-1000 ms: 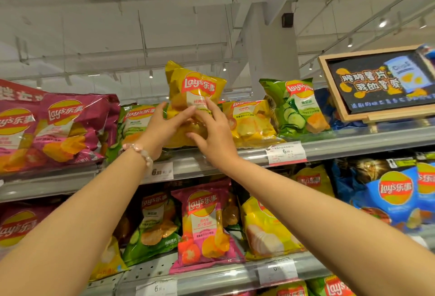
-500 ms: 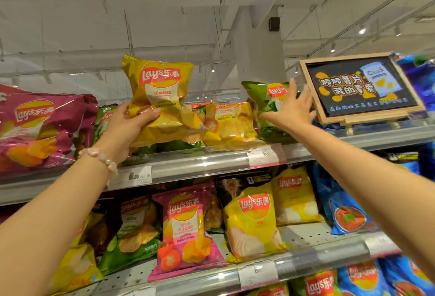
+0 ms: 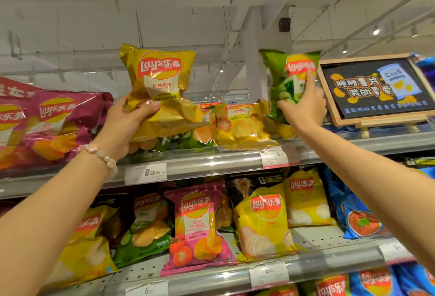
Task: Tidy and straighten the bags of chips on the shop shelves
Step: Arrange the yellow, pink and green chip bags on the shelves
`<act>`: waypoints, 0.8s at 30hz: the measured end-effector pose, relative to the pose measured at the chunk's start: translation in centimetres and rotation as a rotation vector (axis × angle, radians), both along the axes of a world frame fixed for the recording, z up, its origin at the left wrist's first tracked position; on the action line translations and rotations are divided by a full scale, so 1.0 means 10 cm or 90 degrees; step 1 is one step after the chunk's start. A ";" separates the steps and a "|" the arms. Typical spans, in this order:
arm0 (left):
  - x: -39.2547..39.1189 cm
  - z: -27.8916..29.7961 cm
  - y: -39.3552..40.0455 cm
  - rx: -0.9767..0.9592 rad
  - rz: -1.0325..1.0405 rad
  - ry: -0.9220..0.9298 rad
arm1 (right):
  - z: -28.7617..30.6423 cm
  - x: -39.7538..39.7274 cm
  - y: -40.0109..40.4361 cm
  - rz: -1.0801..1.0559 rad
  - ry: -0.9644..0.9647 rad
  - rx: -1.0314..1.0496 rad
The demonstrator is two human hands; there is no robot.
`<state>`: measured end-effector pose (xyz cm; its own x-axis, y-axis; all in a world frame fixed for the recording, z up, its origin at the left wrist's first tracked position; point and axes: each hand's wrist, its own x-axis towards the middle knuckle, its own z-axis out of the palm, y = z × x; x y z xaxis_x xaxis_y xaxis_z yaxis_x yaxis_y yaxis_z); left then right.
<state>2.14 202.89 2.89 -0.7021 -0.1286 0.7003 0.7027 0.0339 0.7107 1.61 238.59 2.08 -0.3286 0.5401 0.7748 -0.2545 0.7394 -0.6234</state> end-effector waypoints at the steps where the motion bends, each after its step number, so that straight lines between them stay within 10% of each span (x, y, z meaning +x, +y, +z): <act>1: 0.00 0.00 -0.06 0.000 0.015 0.008 | 0.05 0.04 -0.08 0.009 0.044 0.009; 12: 0.17 -0.08 -0.71 0.051 0.039 0.047 | 0.31 0.06 -1.66 0.208 -0.057 0.103; 24: 0.34 -0.16 -1.09 0.061 0.088 0.073 | 0.04 -0.22 -2.23 0.071 -0.115 0.183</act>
<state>5.56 191.98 1.25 -0.5891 -0.2881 0.7549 0.7728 0.0720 0.6306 -0.58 216.26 2.50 -0.5189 0.2616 0.8138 -0.2488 0.8646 -0.4366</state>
